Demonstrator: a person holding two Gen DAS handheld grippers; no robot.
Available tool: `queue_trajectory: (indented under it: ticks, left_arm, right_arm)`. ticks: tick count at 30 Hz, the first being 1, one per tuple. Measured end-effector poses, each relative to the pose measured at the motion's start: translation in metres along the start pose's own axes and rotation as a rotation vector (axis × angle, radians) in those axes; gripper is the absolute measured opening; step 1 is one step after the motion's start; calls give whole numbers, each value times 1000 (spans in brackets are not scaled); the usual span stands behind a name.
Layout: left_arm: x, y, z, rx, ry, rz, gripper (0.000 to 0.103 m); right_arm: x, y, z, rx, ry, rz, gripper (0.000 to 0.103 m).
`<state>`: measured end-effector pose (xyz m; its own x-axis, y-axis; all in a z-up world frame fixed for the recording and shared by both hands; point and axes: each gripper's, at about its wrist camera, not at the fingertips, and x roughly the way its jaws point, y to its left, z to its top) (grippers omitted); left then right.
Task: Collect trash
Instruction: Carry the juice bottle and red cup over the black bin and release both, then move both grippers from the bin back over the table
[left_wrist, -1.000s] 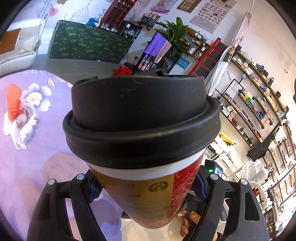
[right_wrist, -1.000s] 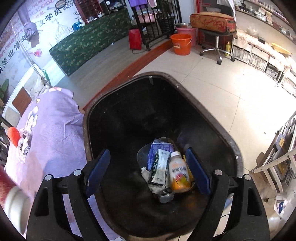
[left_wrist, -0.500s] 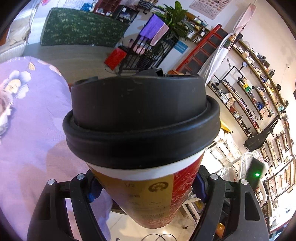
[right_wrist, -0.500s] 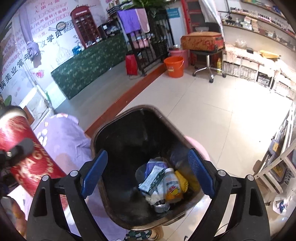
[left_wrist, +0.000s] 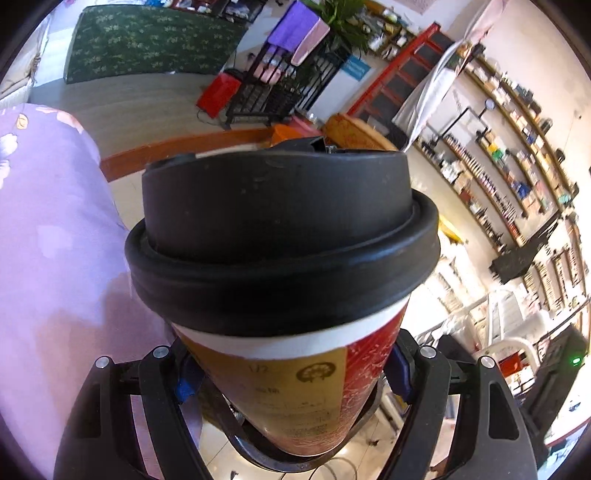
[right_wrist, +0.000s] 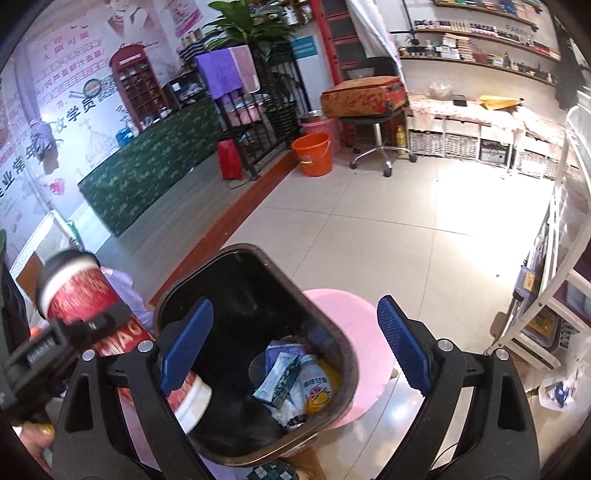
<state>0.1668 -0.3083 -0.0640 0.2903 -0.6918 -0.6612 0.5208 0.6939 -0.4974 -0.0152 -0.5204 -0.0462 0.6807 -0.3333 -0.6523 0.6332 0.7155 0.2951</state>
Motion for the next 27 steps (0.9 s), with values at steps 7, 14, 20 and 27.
queue_trajectory:
  ticks: [7,14,20,27]
  left_arm:
    - [35,-10,-13,95,259,77,94]
    - [10,-14,-19,191,280,97,96]
    - [-35,-3,-20,207,168,124,97]
    - [-65,15,-18,161,71,173,97]
  right_arm:
    - [4,-9,4,60,14,18,90]
    - [-3,-8,10,70,-29,7,90]
    - [0,6,10,37,-14,31,91]
    - [3,37,2,-25,1,87,91]
